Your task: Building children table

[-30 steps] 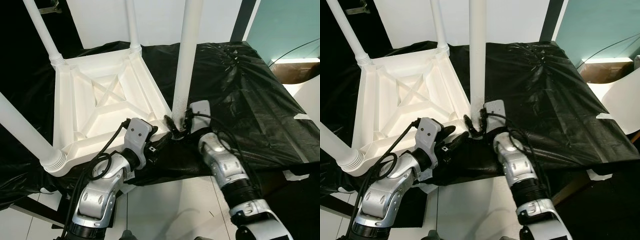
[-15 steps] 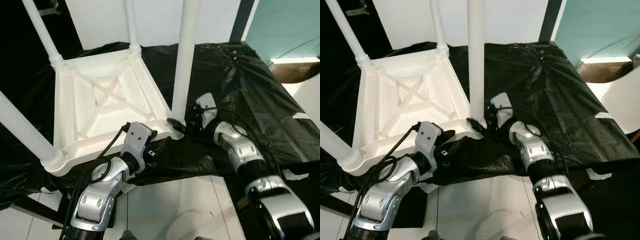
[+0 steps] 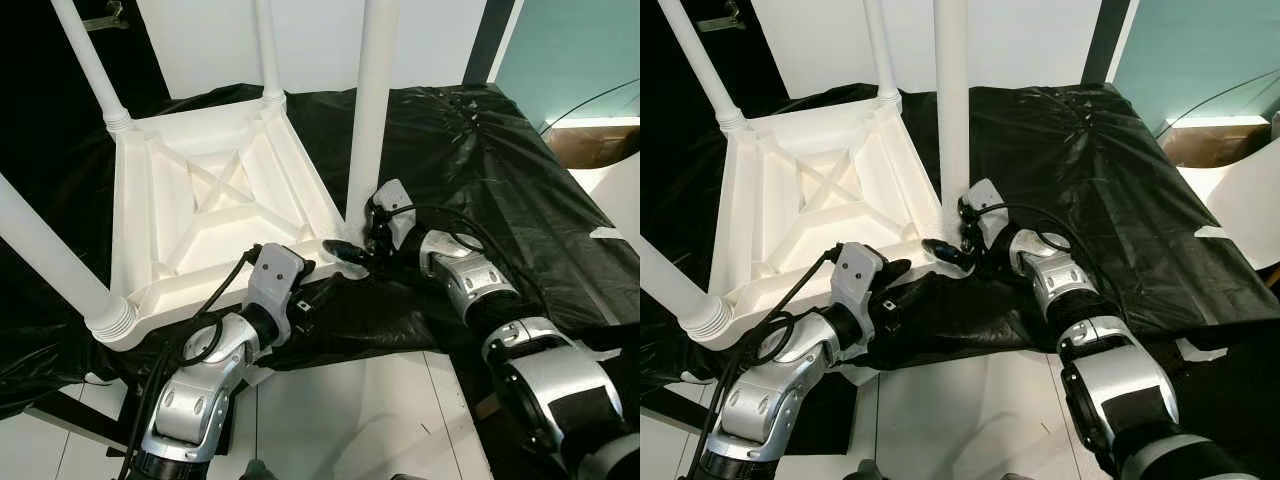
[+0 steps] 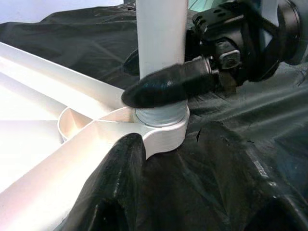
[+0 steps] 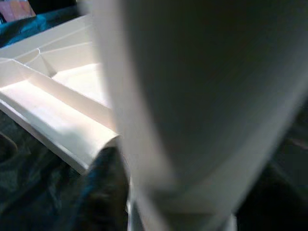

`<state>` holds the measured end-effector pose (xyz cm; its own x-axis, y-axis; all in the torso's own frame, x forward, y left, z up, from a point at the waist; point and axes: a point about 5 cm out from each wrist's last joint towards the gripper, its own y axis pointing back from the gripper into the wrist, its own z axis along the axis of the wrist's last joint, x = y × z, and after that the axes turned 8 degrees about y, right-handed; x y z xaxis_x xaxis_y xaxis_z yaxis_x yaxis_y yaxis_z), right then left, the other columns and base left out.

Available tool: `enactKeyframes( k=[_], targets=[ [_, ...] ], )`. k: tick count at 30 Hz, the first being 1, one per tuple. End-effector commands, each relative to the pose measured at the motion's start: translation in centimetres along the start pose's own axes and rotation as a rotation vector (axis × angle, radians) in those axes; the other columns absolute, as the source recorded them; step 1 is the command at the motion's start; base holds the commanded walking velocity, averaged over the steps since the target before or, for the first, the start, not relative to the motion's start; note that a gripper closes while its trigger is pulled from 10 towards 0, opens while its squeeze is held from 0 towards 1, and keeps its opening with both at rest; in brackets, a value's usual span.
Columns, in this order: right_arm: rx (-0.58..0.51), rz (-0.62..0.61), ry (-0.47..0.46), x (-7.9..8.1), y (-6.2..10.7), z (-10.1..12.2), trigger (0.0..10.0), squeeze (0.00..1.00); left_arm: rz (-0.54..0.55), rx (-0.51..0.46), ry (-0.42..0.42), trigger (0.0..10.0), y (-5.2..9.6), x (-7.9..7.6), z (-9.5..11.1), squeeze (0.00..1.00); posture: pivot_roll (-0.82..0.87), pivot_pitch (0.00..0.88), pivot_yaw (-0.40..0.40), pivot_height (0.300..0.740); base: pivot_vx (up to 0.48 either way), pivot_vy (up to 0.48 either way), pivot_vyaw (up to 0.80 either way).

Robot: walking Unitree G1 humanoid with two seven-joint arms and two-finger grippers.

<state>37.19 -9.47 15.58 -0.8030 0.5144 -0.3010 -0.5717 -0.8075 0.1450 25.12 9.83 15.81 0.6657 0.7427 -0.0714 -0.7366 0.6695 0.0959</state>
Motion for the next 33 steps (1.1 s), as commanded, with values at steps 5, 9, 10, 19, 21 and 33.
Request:
enactKeyframes(
  k=[5, 9, 10, 19, 21, 33],
  targets=[
    [0.012, 0.016, -0.023, 0.1, 0.2, -0.7, 0.0, 0.00, 0.015, 0.003, -0.002, 10.0, 0.2, -0.2, -0.1, 0.00, 0.08, 0.013, -0.018, 0.740, 0.000, 0.000, 0.00],
    [0.021, -0.007, -0.049, 0.2, 0.4, -1.1, 5.3, 0.00, 0.014, 0.002, 0.004, 10.0, 0.2, -0.3, -0.1, 0.00, 0.08, 0.023, -0.020, 0.740, 0.000, 0.000, 0.00],
    [0.023, -0.011, -0.054, 0.3, 0.4, -1.2, 5.3, 0.00, 0.013, 0.002, 0.007, 10.0, 0.2, -0.4, -0.1, 0.00, 0.08, 0.023, -0.020, 0.740, 0.000, 0.000, 0.00],
    [0.079, -0.213, -0.100, 0.8, -0.3, -2.2, 10.0, 0.00, 0.015, 0.006, 0.016, 10.0, 0.3, -0.5, -0.3, 0.00, 0.08, 0.031, -0.024, 0.740, 0.000, 0.000, 0.00],
    [0.082, -0.232, -0.112, 1.0, -0.4, -2.3, 10.0, 0.00, 0.017, 0.007, 0.016, 10.0, 0.3, -0.5, -0.3, 0.00, 0.08, 0.031, -0.024, 0.740, 0.000, 0.000, 0.00],
    [0.130, -0.569, -0.260, 4.1, -1.0, -3.1, 10.0, 0.00, 0.014, 0.008, 0.025, 10.0, 0.3, -0.7, -0.4, 0.00, 0.07, 0.029, -0.027, 0.740, 0.000, 0.000, 0.00]
  ],
)
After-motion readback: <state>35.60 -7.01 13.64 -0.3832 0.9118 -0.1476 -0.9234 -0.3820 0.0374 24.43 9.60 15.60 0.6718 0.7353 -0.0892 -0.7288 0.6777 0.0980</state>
